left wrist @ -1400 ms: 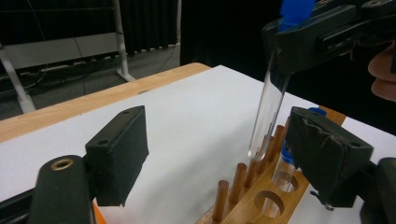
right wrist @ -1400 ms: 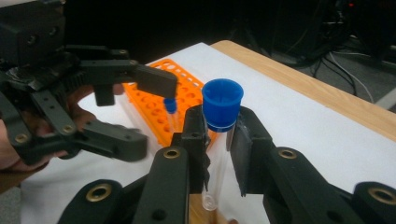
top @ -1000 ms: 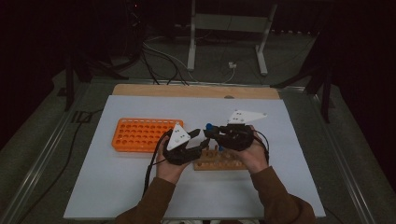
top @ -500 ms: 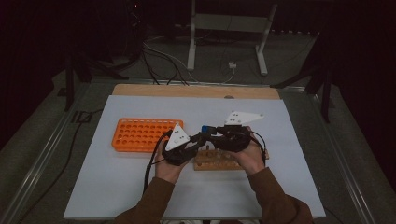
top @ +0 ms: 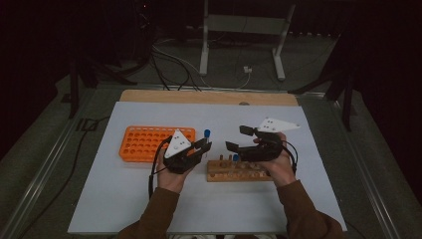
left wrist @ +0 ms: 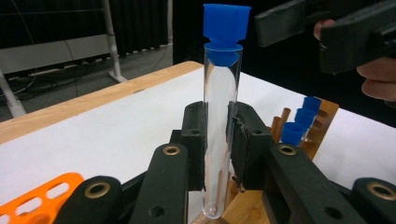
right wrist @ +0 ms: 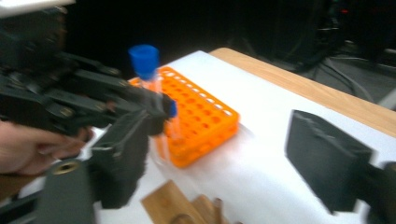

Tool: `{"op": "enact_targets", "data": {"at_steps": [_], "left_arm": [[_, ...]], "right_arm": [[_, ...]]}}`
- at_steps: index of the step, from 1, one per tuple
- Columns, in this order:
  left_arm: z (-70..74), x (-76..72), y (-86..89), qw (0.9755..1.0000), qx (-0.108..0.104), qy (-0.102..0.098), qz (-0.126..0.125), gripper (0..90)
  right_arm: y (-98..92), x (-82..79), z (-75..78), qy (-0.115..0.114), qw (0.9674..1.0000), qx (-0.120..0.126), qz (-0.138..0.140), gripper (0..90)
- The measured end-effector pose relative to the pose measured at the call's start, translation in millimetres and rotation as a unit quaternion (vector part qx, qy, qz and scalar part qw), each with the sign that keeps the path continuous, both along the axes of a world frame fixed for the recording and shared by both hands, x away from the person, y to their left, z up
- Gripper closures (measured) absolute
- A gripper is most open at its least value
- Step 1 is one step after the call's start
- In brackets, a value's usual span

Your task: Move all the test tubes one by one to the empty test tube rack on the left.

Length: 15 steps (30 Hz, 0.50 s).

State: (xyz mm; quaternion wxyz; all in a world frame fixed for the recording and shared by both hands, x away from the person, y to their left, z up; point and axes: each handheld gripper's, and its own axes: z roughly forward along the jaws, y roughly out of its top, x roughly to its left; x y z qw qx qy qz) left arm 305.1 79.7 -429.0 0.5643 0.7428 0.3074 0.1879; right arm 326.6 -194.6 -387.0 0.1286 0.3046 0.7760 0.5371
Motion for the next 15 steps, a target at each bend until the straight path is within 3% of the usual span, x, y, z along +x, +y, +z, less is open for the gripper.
{"op": "enact_targets", "data": {"at_steps": [15], "left_arm": [[6.6,1.6,26.1,0.9993,-0.018,-0.014,0.029,77.8]], "right_arm": [[-53.2,-0.3,-15.0,0.006,0.9964,0.01,-0.084,2.2]]}}
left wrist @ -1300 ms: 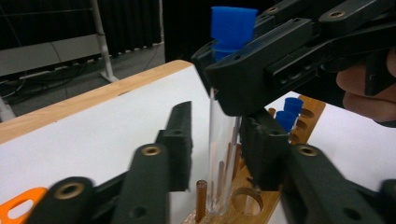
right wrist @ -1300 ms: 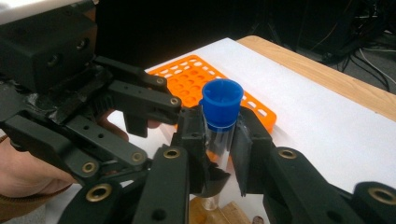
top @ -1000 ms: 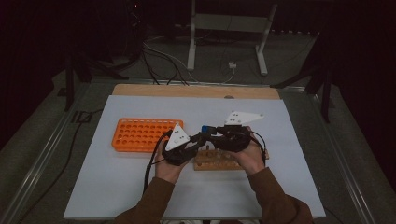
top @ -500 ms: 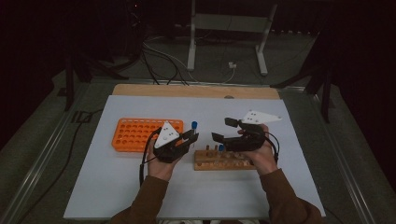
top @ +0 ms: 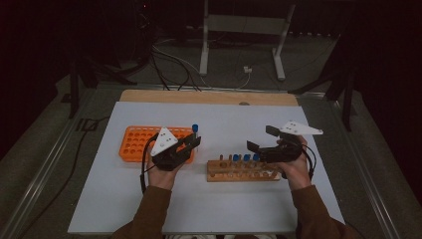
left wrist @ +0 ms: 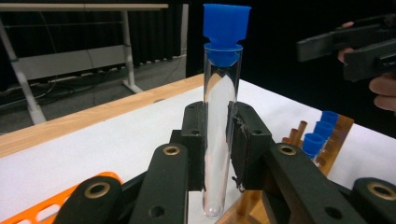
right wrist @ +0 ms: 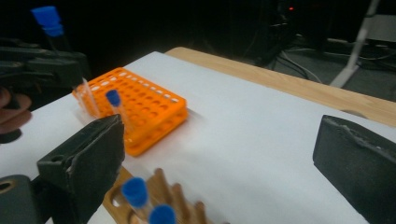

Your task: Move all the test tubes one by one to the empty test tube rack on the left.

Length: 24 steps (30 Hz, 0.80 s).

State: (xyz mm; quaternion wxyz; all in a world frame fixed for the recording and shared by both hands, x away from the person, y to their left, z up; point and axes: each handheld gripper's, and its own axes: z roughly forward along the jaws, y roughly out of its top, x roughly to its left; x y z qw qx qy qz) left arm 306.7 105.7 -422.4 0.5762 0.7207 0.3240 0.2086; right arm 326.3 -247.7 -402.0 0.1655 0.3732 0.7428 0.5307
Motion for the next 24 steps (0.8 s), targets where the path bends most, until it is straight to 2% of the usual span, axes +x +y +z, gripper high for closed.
{"op": "enact_targets", "data": {"at_steps": [8,16,24], "left_arm": [[2.0,0.4,13.3,0.9999,-0.01,-0.006,0.012,77.8],[-0.1,2.1,28.4,0.9992,-0.016,-0.005,0.036,77.8],[-9.7,6.8,37.7,0.9985,-0.014,-0.003,0.053,77.7]], "right_arm": [[-20.7,-4.6,-7.8,-0.001,0.9993,-0.008,-0.036,0.0],[-35.1,-10.5,-13.3,-0.002,0.9987,-0.011,-0.05,0.0],[-43.2,-16.3,-17.5,0.0,0.9982,-0.009,-0.059,0.0]]}}
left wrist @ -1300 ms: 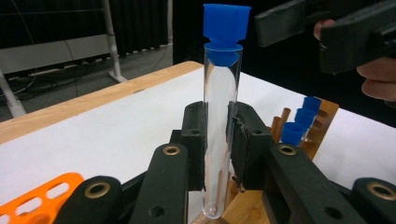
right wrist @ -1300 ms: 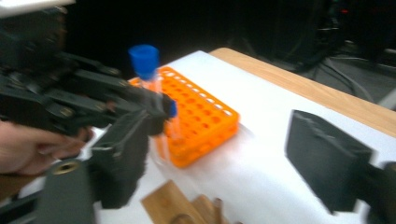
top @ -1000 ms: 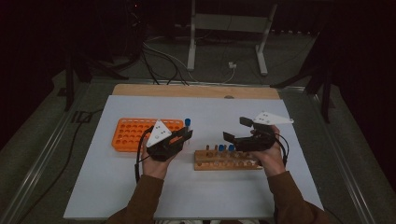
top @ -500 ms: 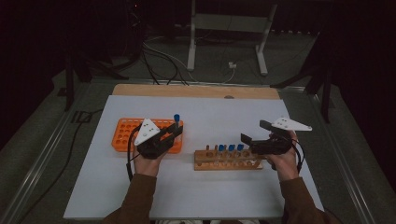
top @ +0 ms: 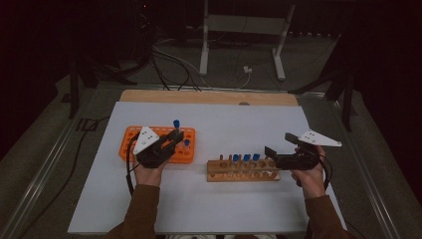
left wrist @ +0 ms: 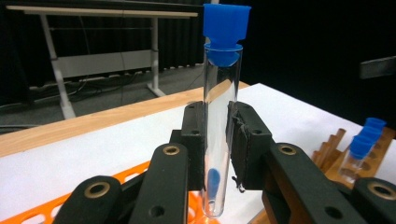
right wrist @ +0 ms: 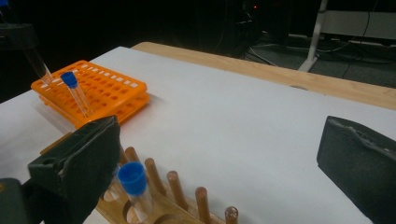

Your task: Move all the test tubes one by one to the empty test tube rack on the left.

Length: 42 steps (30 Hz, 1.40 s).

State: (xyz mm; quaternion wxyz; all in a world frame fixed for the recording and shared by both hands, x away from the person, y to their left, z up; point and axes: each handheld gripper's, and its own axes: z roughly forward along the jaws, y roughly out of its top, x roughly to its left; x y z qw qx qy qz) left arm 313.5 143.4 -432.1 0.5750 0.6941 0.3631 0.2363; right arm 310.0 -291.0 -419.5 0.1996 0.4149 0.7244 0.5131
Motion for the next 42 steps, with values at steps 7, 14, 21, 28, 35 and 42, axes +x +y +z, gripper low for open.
{"op": "enact_targets", "data": {"at_steps": [7,14,21,28,35,42], "left_arm": [[-11.9,5.4,2.1,0.9999,0.003,0.009,0.007,77.8],[-21.1,10.1,2.0,0.9997,0.014,0.018,0.011,77.7],[-32.8,14.2,2.2,0.9992,0.02,0.032,0.016,77.8],[-40.7,16.9,-0.2,0.9986,0.028,0.041,0.015,77.7],[-48.1,19.2,-1.6,0.9979,0.036,0.051,0.018,77.7],[-56.7,19.6,-3.4,0.9952,0.064,0.073,0.012,77.6]], "right_arm": [[-3.0,-2.5,-5.0,0.002,1.0,0.005,-0.002,0.1],[-2.7,-3.4,-7.4,0.007,1.0,0.003,-0.002,0.1],[-2.1,-4.5,-8.4,0.006,1.0,0.005,0.001,0.1],[-1.5,-4.7,-9.3,0.006,1.0,0.005,0.002,0.1],[-1.2,-4.8,-10.6,0.008,0.9999,0.005,0.006,0.1],[-1.5,-5.7,-11.2,0.007,0.9999,0.004,0.008,0.1]]}}
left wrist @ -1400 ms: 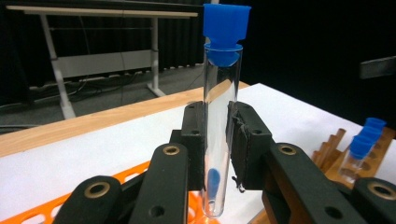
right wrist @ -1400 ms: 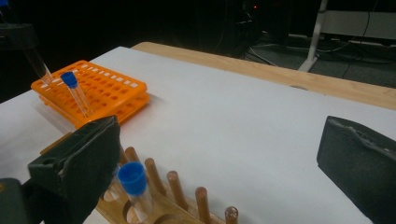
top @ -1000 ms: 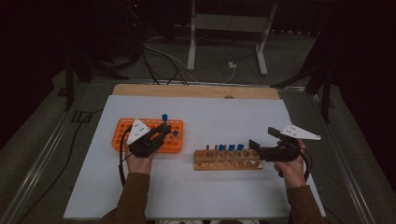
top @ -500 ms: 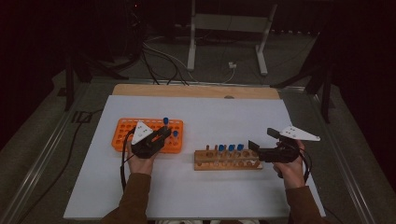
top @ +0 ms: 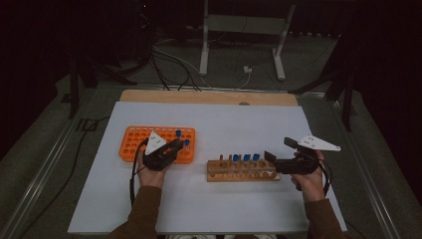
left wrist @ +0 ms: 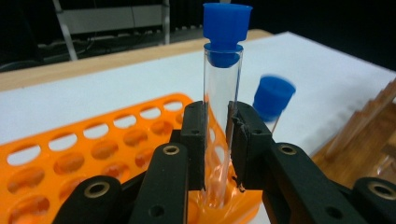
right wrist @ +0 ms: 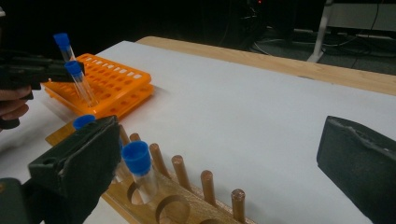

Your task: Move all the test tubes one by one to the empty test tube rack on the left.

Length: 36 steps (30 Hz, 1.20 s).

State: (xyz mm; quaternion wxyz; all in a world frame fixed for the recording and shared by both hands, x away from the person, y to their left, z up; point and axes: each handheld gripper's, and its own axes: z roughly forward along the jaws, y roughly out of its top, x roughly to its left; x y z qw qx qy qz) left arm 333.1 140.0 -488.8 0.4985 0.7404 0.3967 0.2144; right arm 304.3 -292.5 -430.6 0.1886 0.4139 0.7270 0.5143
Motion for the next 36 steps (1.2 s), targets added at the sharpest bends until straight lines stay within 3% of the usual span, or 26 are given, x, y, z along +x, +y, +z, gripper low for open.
{"op": "enact_targets", "data": {"at_steps": [7,21,30,36], "left_arm": [[-4.2,-2.1,-4.1,0.9991,0.036,0.02,-0.006,77.7],[-8.2,-3.2,-8.0,0.9967,0.072,0.035,-0.01,77.8],[-9.4,-2.2,-5.4,0.9976,0.052,0.045,-0.009,76.9],[-8.4,-1.8,-3.1,0.998,0.038,0.05,-0.006,69.8]], "right_arm": [[-1.0,-1.2,-0.4,0.0,1.0,-0.002,0.002,0.1],[1.1,-1.5,-2.0,0.002,1.0,-0.003,0.008,0.1],[2.2,-1.1,-3.0,0.002,0.9999,-0.005,0.011,0.2],[2.3,-0.9,-3.2,0.003,0.9999,-0.003,0.012,0.2]]}}
